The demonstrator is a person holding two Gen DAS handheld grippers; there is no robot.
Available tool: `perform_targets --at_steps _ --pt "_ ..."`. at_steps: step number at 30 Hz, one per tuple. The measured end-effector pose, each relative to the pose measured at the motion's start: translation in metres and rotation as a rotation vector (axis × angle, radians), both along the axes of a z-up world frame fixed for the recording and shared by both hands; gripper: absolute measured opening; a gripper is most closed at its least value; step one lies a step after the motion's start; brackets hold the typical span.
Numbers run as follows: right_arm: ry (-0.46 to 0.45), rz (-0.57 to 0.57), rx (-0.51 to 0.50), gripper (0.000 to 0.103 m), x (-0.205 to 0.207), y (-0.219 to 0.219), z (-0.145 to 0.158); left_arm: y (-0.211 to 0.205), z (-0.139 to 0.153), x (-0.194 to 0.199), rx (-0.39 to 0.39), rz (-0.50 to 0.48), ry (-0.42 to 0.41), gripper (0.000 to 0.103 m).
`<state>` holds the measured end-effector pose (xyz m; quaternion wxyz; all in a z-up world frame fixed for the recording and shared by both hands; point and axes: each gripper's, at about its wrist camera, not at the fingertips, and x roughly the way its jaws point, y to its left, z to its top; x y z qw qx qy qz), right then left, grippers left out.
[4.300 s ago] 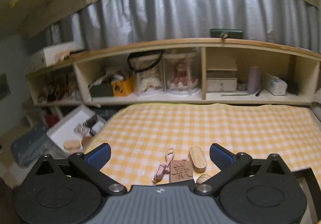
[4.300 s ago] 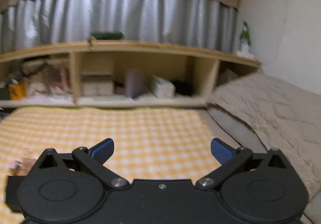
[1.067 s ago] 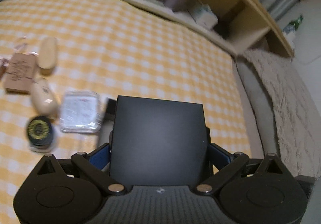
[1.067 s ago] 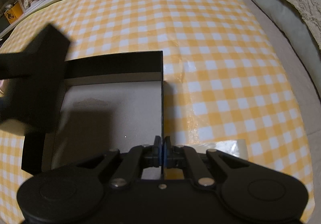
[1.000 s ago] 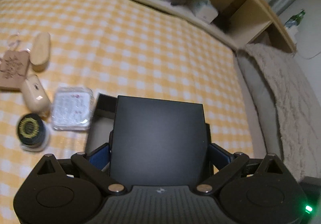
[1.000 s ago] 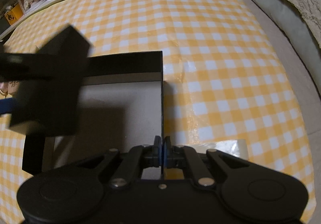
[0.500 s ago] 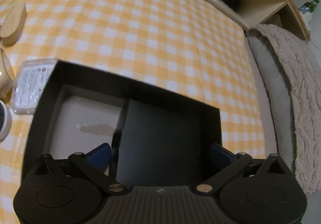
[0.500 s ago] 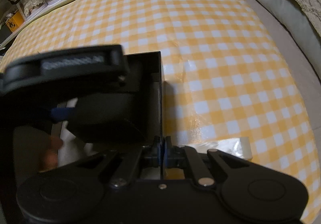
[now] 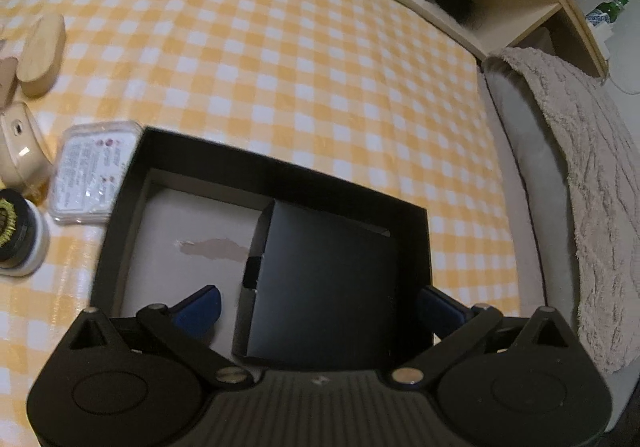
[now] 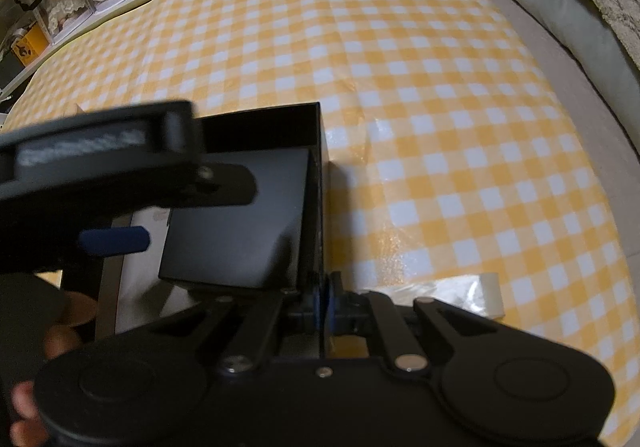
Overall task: Organize rigid objects
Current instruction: 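Carry the black box into the open black tray and release it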
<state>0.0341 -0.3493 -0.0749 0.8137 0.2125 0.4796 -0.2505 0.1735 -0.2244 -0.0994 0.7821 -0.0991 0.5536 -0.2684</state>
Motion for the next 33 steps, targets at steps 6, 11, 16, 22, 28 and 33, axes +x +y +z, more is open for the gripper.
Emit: perform_targets --at_steps 6,11,16,22,28,33 --pt "-0.002 -0.003 0.004 0.005 -0.001 0.0 0.0 0.012 0.02 -0.007 0.027 -0.051 -0.076 0.103" --pt "-0.002 -0.001 0.006 0.005 -0.002 0.0 0.0 0.016 0.029 -0.019 0.112 -0.2 -0.192 0.089" --pt "-0.001 0.002 0.004 0.005 -0.001 0.0 0.0 0.01 0.016 -0.028 0.254 -0.42 -0.222 0.075" --pt "-0.001 0.002 0.002 0.005 -0.001 0.0 0.0 0.0 -0.009 -0.03 0.288 -0.471 -0.196 0.067" --pt "0.0 0.006 0.002 0.005 -0.002 0.002 0.0 -0.009 -0.018 -0.022 0.244 -0.417 -0.195 0.053" --pt "-0.002 0.005 0.006 0.005 -0.002 0.002 0.0 -0.017 -0.015 -0.023 0.196 -0.41 -0.185 0.051"
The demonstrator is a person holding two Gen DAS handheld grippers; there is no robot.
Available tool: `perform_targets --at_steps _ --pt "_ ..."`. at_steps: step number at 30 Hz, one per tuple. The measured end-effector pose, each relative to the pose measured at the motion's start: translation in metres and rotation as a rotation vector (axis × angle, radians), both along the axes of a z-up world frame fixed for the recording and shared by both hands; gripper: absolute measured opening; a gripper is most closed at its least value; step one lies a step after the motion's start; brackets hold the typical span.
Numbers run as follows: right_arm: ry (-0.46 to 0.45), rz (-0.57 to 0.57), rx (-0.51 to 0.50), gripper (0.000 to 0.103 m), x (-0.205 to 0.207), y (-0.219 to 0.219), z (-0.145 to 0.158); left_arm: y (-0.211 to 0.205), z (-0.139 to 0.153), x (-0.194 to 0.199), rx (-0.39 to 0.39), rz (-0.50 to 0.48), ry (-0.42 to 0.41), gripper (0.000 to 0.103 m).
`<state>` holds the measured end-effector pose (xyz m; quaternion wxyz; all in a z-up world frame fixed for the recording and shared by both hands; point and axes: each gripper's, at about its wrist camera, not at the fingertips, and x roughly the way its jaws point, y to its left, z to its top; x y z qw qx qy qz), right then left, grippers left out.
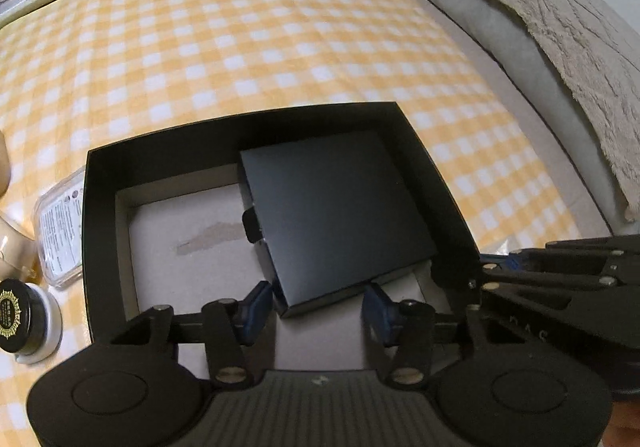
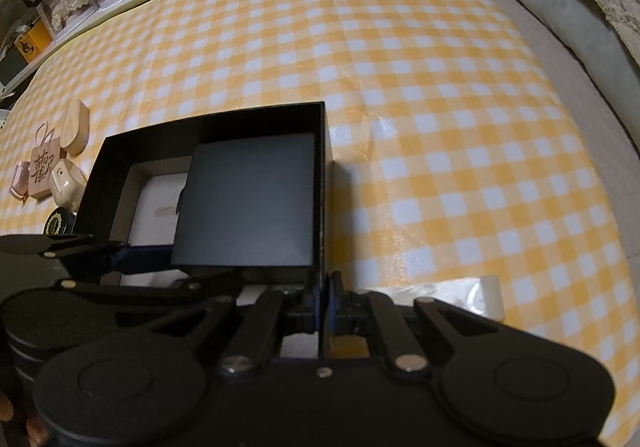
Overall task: Organize rigid objects
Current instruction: 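Carry the black box into the open black tray and release it, then move the left gripper to the black round jar and grasp it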
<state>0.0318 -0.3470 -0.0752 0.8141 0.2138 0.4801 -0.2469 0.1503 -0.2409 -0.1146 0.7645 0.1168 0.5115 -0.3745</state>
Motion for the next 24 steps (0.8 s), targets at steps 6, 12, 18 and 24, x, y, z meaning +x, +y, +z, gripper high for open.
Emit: perform_targets --at_steps 6,12,18,24 --pt "-0.004 0.0 0.008 0.006 0.0 -0.001 0.0 0.008 0.005 -0.002 -0.016 0.005 -0.013 0.063" --pt "-0.003 0.001 0.008 0.006 0.001 -0.001 -0.001 0.032 0.023 -0.013 -0.03 -0.027 -0.049 0.073" --pt "0.007 0.001 0.0 0.005 0.002 0.0 -0.001 0.055 0.044 -0.025 -0.028 -0.034 -0.101 0.077" --pt "0.01 0.002 -0.003 0.005 0.002 0.001 -0.001 0.081 0.071 -0.024 -0.04 0.021 -0.158 0.095"
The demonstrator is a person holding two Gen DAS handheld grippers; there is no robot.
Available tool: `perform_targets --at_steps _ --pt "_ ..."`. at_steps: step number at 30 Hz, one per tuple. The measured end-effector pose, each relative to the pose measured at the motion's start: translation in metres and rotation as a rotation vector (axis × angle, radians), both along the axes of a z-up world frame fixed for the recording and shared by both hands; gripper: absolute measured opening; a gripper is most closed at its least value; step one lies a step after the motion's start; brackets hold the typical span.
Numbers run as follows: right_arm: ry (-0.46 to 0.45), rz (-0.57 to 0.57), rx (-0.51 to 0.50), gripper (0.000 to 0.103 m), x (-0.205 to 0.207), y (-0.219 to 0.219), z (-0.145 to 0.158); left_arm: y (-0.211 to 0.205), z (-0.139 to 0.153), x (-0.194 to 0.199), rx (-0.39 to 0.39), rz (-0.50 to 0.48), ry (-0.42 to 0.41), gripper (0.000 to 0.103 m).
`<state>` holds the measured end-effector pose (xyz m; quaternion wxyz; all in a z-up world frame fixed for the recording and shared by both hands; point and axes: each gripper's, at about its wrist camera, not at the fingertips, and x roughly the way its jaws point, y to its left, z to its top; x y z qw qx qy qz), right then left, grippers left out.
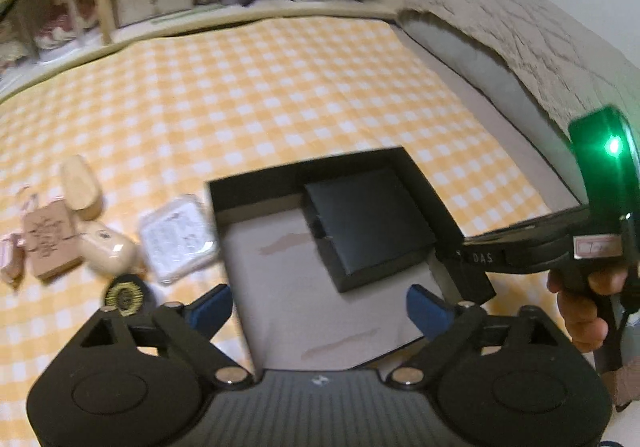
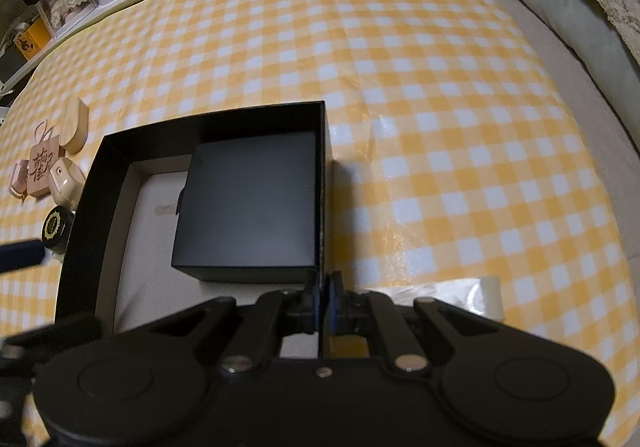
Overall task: Organize rigid objects
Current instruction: 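Move the left gripper to the black round jar and grasp it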
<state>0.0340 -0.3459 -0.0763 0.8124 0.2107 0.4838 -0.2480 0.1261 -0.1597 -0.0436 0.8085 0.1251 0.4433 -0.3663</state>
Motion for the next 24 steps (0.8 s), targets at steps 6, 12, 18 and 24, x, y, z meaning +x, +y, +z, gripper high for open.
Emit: perform_targets --at_steps 6,12,18,24 --pt "-0.001 -0.002 0.003 0.005 0.0 0.0 0.0 0.037 0.014 0.01 0.01 0.073 -0.066 0.103" --pt "0.004 0.0 -0.003 0.005 0.0 -0.001 0.0 0.065 0.01 0.032 0.047 0.171 -0.138 0.103" --pt "0.007 -0.003 -0.003 0.005 0.0 -0.002 0.0 0.076 -0.013 0.06 0.076 0.222 -0.133 0.098" --pt "0.008 -0.017 0.001 0.005 0.001 -0.002 0.001 0.076 -0.048 0.082 0.133 0.223 -0.083 0.077"
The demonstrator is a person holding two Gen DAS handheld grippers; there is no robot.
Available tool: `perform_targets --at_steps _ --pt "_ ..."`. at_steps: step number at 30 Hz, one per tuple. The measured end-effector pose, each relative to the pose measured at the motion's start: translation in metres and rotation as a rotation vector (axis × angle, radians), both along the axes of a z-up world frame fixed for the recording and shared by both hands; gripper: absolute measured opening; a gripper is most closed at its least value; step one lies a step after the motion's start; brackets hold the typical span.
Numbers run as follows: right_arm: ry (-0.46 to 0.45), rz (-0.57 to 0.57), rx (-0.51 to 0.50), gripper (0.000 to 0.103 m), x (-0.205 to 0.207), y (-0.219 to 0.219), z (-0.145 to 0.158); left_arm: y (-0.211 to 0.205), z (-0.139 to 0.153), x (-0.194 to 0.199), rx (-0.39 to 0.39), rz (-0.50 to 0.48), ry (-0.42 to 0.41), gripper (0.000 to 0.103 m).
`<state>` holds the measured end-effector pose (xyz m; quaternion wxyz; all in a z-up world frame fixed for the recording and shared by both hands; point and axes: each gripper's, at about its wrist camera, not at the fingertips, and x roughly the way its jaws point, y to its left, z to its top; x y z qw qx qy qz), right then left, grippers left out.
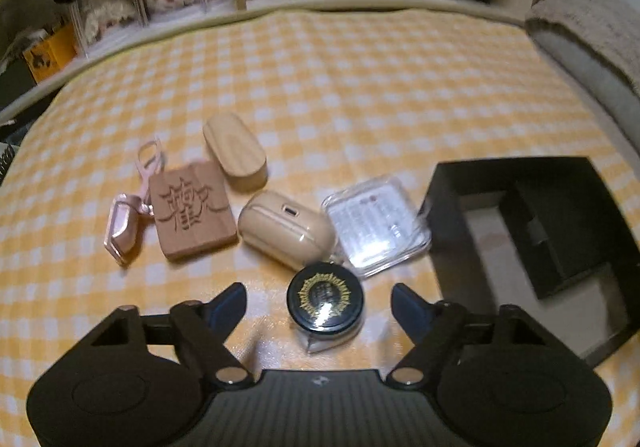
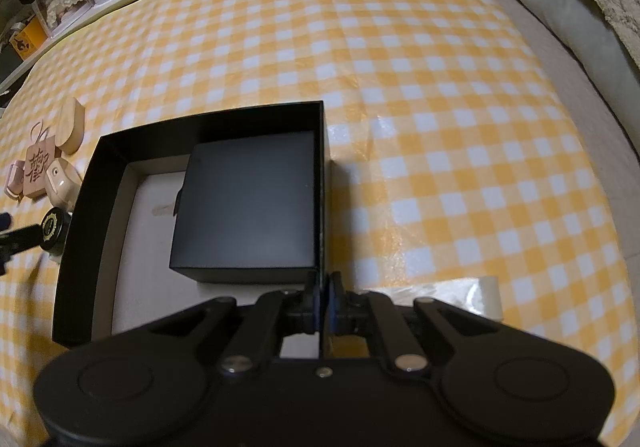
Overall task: Organize rigid objects
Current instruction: 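Move the left gripper to the black round jar and grasp it, then place the black jar inside the tray beside the box, open left gripper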
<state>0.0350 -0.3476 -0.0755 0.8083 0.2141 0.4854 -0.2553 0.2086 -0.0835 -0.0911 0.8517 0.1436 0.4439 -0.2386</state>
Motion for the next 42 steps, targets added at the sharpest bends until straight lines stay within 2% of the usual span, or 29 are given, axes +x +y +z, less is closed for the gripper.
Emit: perform_targets --at_steps 6,12,18,25,32,35,42 --pt "-0.003 -0.003 0.005 0.005 0.0 -0.003 -0.001 -0.007 -0.019 0.007 0.028 -0.026 -0.031 0.073" --pt "-0.006 -0.006 0.01 0.005 -0.001 -0.003 -0.001 -0.008 -0.025 0.007 0.047 -0.046 -0.018 0.052" --pt "-0.006 -0.007 0.011 0.005 -0.001 -0.004 -0.001 -0.009 -0.019 0.003 0.069 -0.055 -0.029 0.051" --pt "-0.006 -0.007 0.011 0.005 -0.001 -0.004 -0.001 -0.012 0.017 -0.012 -0.057 -0.07 -0.052 0.051" --pt "-0.004 -0.005 0.009 0.005 -0.001 -0.003 -0.001 -0.049 0.042 -0.045 -0.163 -0.189 -0.026 0.05" --pt "-0.005 -0.002 0.004 0.005 -0.001 -0.002 -0.002 -0.068 0.044 -0.054 -0.188 -0.221 0.0 0.051" --pt "-0.006 -0.003 0.005 0.005 -0.001 -0.001 -0.002 -0.103 0.026 -0.076 -0.177 -0.318 0.1 0.05"
